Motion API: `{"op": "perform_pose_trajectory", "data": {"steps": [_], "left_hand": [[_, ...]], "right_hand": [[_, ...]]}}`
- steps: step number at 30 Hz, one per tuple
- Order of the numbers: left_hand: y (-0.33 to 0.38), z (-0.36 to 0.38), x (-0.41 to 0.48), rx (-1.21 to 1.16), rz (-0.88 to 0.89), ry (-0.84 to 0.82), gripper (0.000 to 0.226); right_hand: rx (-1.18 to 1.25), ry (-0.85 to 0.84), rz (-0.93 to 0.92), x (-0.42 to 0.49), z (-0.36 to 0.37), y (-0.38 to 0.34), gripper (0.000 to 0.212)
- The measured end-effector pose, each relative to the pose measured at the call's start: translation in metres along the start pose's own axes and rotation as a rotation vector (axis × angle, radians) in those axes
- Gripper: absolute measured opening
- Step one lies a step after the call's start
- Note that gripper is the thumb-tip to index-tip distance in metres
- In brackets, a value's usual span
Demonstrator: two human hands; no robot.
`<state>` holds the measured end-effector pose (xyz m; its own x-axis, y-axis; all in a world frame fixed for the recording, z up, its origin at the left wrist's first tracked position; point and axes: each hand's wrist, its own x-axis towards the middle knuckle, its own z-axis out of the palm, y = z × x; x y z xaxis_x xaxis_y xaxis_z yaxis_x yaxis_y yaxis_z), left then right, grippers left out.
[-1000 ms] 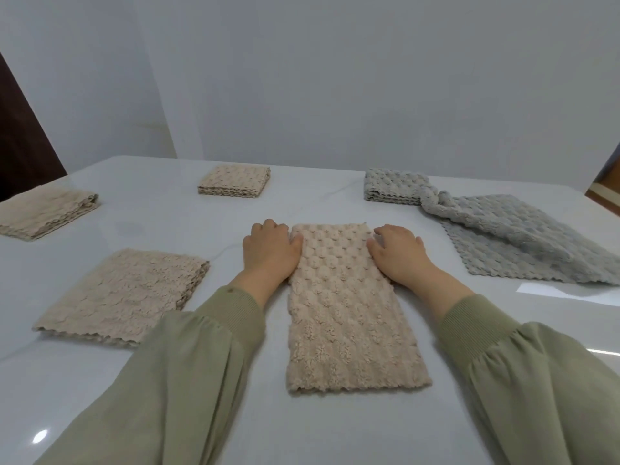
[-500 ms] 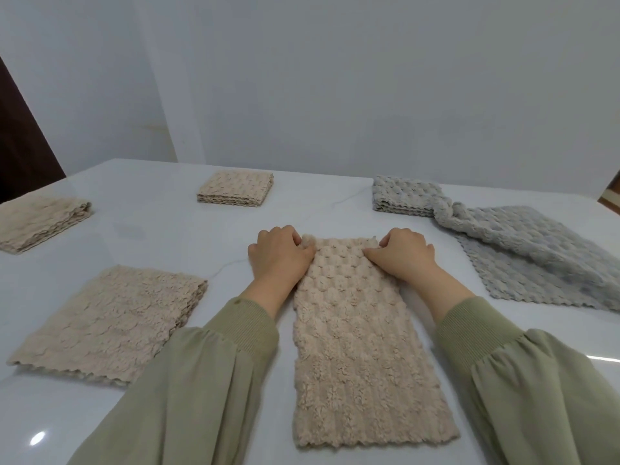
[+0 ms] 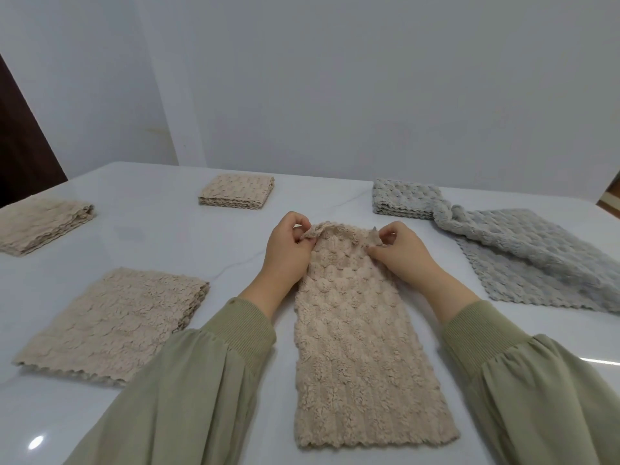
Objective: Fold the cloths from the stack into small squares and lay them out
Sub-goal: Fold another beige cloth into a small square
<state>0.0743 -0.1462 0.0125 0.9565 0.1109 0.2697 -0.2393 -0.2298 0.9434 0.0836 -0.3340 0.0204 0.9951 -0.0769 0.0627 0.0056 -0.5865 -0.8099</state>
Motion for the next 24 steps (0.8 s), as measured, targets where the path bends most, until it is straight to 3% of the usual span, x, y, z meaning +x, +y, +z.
{"op": "perform_pose_trajectory", "data": {"steps": [6, 8, 11, 14, 18, 21, 24], "left_hand": [[-0.003, -0.003, 0.000, -0.048, -0.022, 0.024, 0.034], [-0.004, -0.004, 0.001, 0.007, -0.017, 0.043, 0.041], [-0.005, -0.005, 0.001, 0.031, -0.057, 0.073, 0.034], [-0.009, -0.006, 0.002, 0.002, -0.087, 0.076, 0.020], [-0.005, -0.006, 0.000, 0.316, 0.034, 0.170, 0.008], [0.002, -0.003, -0.003, 0.330, 0.048, 0.220, 0.011], [0.009, 0.000, -0.005, 0.167, 0.102, 0.284, 0.018]], "right_hand": [[0.590, 0.008, 0.051, 0.005, -0.008, -0.002, 0.042], [0.674, -0.038, 0.062, 0.005, -0.011, -0.005, 0.044], [0.568, -0.102, 0.074, 0.003, -0.014, -0.008, 0.032], [0.304, -0.089, 0.060, 0.001, -0.017, -0.009, 0.009], [0.016, -0.009, 0.027, 0.003, -0.020, -0.008, 0.013], [0.107, 0.036, 0.008, 0.002, -0.013, -0.010, 0.020], [0.298, 0.248, -0.143, -0.007, -0.003, -0.021, 0.023]]}}
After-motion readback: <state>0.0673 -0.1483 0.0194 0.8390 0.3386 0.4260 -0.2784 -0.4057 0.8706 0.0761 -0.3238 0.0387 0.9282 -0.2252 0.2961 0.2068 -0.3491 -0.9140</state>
